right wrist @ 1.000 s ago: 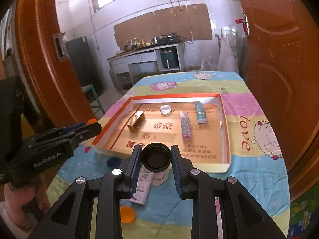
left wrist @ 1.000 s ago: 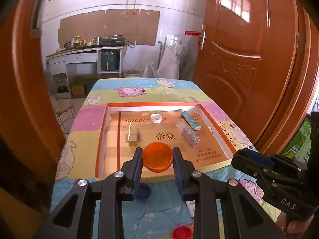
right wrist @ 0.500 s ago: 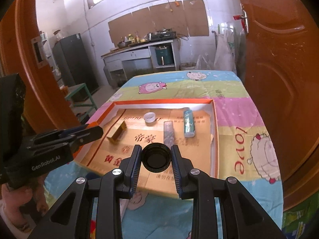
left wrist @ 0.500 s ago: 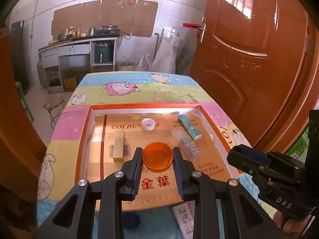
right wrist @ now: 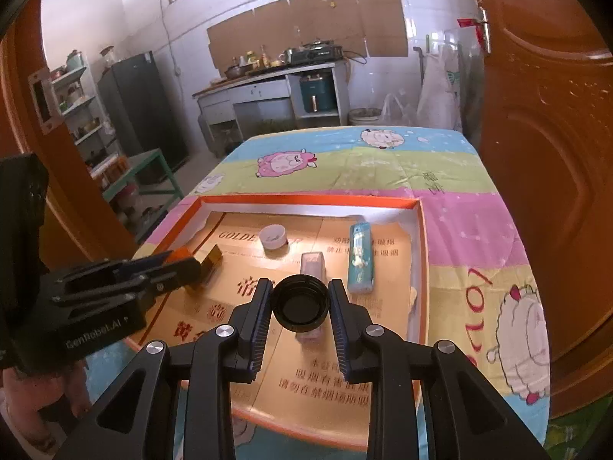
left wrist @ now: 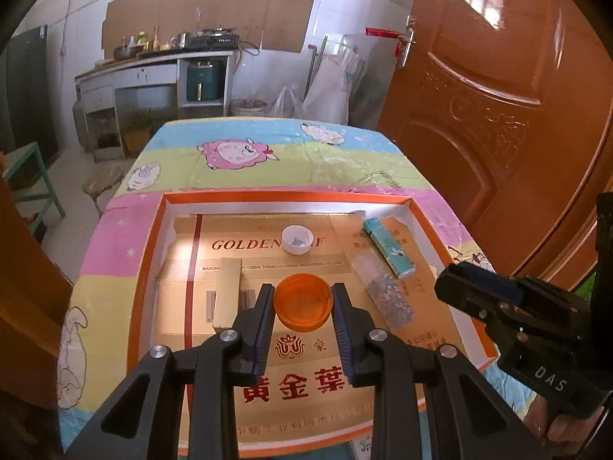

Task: Organize rigid objects
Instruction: 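Lower both held caps down into the tray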

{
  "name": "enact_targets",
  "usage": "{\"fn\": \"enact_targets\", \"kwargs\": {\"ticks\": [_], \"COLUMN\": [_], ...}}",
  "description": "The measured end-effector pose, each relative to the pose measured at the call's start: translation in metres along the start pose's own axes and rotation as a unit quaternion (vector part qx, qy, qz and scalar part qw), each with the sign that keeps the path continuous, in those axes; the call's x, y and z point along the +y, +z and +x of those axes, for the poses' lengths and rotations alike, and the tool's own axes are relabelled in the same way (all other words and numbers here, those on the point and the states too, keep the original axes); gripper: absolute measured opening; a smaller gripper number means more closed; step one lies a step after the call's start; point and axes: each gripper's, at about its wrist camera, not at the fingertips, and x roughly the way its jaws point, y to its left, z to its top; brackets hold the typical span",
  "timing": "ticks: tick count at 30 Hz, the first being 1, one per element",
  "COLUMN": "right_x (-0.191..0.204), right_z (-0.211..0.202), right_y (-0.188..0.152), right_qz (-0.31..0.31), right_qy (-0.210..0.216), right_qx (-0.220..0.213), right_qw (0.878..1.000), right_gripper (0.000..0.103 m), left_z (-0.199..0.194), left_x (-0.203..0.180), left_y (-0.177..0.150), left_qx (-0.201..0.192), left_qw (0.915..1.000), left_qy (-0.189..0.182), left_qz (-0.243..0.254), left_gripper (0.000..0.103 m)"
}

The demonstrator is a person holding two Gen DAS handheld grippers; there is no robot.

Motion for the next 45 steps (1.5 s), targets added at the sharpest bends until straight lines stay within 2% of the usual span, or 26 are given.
{"fn": "enact_targets", "kwargs": {"ticks": [13,30,36,45], "right_x": [-0.01,-0.021,-0.02,-0.017], "right_z": [0.022,0.041,0.065,0.106], "right_y": [0.015,0.035,0.054,0.066], "right_qz": [-0.005,-0.034,-0.057,-0.065], "right_qy": [0.001,-0.008,-0.001,0.004], "right_qx": [0.008,0.021,0.046,0.074], "right_qw": [1.0,0.999,0.997,0.995], "right_gripper": [0.03,0.03,0.03,0.03], "left_z": [0.026,0.042,0.048,0.058], "left_x": [0.002,0.003,0.001,0.004], "left_y": [0.003,0.006,0.004,0.002], "left_qx": [0.02,0.035,0.042,0.051], "left_qw": [0.9998,0.9994,0.9991,0.9987], "left_qy": [0.008,0.007,0.005,0.005], "left_qz": [-0.003,0.002,0.005,0.007], "left_gripper": [0.03,0.03,0.03,0.03]}}
